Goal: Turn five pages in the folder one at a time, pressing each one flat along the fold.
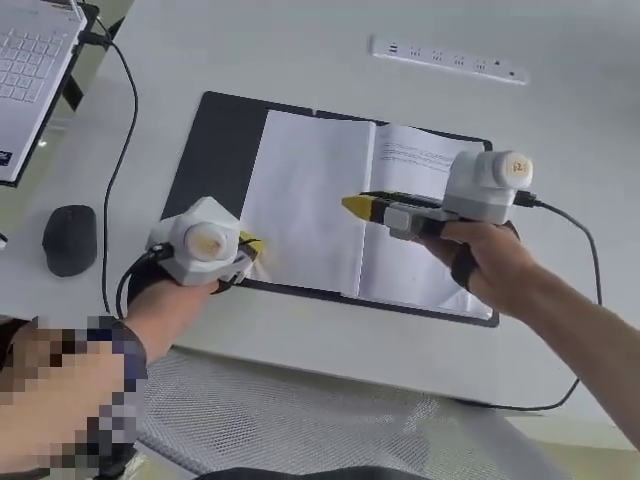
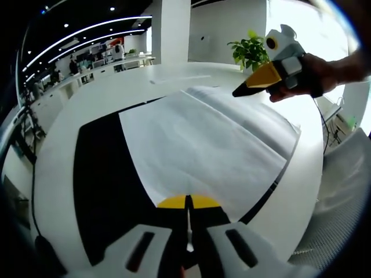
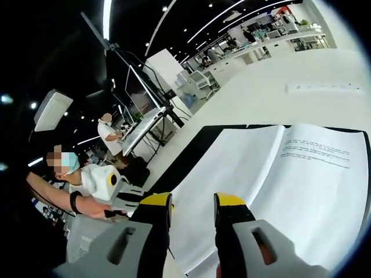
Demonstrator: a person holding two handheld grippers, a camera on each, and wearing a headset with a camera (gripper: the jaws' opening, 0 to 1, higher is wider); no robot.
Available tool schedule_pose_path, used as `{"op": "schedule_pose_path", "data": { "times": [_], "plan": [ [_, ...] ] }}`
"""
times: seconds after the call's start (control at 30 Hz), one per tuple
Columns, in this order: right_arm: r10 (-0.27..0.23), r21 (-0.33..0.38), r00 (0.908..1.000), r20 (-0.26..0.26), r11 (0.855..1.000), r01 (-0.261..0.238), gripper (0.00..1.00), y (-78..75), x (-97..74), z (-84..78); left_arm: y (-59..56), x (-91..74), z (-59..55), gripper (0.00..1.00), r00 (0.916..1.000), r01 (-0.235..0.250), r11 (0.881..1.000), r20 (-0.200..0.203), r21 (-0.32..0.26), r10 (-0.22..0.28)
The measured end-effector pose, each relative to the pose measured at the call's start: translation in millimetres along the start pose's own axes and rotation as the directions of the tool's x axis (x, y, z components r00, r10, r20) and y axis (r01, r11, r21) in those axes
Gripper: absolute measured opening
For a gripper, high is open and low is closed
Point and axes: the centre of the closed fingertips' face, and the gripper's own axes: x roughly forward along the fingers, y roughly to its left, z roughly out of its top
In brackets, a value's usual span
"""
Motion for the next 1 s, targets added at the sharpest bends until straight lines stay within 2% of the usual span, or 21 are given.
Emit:
{"op": "schedule_pose_path", "data": {
  "times": [0.07,0.2,0.3,0.43,0.6,0.8,1.0],
  "plan": [
    [-0.01,-0.001,0.9998,-0.014,1.0,0.01,0.28,-8.1,2.7,-3.5,0.1,0.6,0.2,0.0,1.0,-0.001,1.0,-0.001,0.001,0.001],
    [-0.012,0.016,0.9999,-0.011,1.0,0.012,0.25,-20.3,6.6,-5.6,0.4,2.0,0.6,0.0,1.0,-0.001,1.0,-0.007,-0.005,0.001],
    [-0.017,0.025,0.9998,-0.012,1.0,0.017,0.21,-29.3,10.7,-7.3,0.6,2.7,0.9,0.0,1.0,0.006,1.0,-0.006,-0.018,-0.006],
    [-0.013,0.054,0.9999,-0.002,0.998,0.014,0.08,-39.4,15.9,-8.1,0.5,3.8,1.3,0.0,0.9999,0.012,1.0,-0.011,-0.018,-0.012],
    [-0.017,0.089,0.9999,0.002,0.996,0.017,0.01,-51.6,19.0,-10.6,0.5,4.6,1.8,0.0,0.9998,0.012,1.0,-0.016,-0.023,-0.013],
    [-0.018,0.104,0.9998,-0.008,0.994,0.019,0.0,-61.5,18.2,-17.6,0.4,5.4,2.2,0.0,0.9996,0.015,1.0,-0.023,-0.016,-0.016],
    [0.008,0.153,0.9998,0.018,0.988,-0.011,0.0,-63.5,17.8,-15.8,0.5,6.1,2.7,0.0,0.9995,0.018,1.0,-0.028,-0.02,-0.018]
  ]
}}
